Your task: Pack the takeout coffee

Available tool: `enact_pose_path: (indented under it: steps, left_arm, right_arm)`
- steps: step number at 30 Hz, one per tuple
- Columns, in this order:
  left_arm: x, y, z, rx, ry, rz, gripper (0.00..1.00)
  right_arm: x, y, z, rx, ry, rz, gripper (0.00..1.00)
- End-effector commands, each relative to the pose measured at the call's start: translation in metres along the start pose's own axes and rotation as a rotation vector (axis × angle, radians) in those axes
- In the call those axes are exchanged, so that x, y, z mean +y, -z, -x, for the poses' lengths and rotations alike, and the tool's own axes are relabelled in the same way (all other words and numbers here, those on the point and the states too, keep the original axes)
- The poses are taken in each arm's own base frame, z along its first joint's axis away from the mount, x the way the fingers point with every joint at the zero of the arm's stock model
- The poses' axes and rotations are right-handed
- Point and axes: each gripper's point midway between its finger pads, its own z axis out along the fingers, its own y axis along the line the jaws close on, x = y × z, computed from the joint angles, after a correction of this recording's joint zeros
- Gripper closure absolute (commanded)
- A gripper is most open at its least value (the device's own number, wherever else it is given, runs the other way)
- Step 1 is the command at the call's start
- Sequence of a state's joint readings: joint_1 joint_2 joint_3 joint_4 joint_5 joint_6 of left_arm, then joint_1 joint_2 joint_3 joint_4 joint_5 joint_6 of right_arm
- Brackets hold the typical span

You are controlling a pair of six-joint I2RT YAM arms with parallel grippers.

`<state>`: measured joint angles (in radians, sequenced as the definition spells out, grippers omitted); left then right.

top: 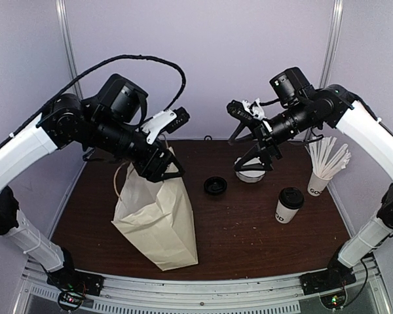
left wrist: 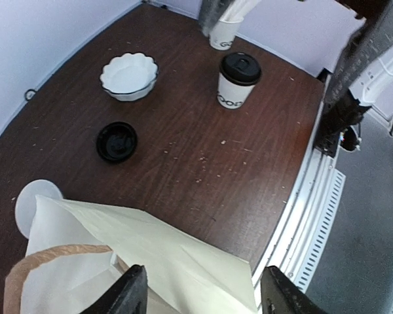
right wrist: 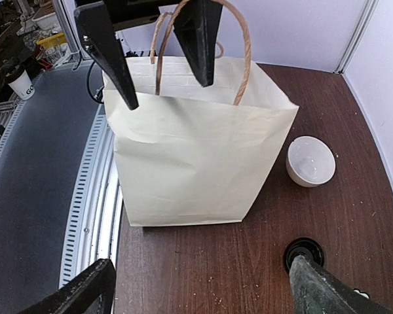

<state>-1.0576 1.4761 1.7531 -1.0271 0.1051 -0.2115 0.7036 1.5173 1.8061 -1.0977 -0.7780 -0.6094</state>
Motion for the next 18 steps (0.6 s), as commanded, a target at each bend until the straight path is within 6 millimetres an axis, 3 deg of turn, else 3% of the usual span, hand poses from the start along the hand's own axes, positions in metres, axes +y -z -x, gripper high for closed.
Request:
enact_pose_path:
  steps: [1, 4, 7, 18]
  left_arm:
    - [0.017, 0.055, 0.023, -0.134, 0.028, 0.144, 0.34]
    - [0.011, 0.085, 0.040, -0.259, 0.059, 0.126, 0.30]
    - [0.009, 0.093, 0.043, -0.315, 0.068, 0.111, 0.28]
    - [0.015, 0.048, 0.033, -0.212, 0.017, 0.133, 0.28]
  right_arm:
    - [0.005, -0.002, 0.020, -0.052, 0.036, 0.017, 0.04]
    - [0.008, -0.012, 0.015, -0.027, 0.055, 0.033, 0.04]
    - [0.012, -0.021, 0.014, -0.022, 0.058, 0.060, 0.04]
    - [0.016, -0.031, 0.009, 0.006, 0.072, 0.071, 0.04]
